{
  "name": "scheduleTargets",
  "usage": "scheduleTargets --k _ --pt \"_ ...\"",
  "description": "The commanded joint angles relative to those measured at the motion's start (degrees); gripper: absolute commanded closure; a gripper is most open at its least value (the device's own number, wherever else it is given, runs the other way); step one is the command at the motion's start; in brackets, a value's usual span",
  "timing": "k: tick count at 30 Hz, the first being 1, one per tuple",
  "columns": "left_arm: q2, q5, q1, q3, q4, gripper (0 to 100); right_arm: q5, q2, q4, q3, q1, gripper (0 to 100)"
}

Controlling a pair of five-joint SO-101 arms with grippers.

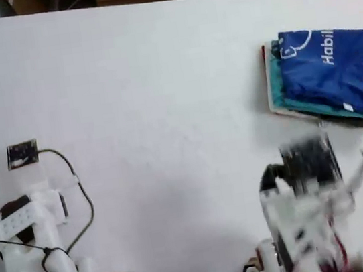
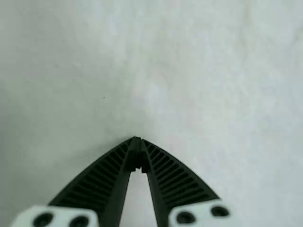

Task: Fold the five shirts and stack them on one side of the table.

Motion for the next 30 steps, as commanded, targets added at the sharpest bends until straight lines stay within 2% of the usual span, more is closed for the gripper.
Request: scheduleTargets --k 1,5,7,11,16,24,30 --pt "-1.14 0.18 -0.18 -0.22 -0.26 97 0.0 -7.69 -0.66 0.97 0.04 97.8" --pt "-1.14 0.18 -0.18 -0.13 -0.26 97 0.0 -4.88 -1.1 1.14 -0.31 97.7" --pt "-1.14 0.18 -0.18 -0.13 -0.26 97 0.0 -4.88 -6.46 2.73 0.31 96.9" --pt "-1.14 0.18 -0.18 -0.13 -0.18 97 -0.35 -4.88 -19.12 9.85 4.44 89.3" --pt "-1.41 0.18 0.44 -0.4 -0.7 97 -0.44 -4.88 -27.38 26.46 8.92 80.3" --pt "-1.58 0.18 12.84 -0.75 -0.7 97 -0.53 -4.88 -28.79 44.4 9.19 78.3" --pt "-1.58 1.14 13.54 -1.19 -0.62 97 -0.53 -4.88 -28.35 50.9 9.19 78.3"
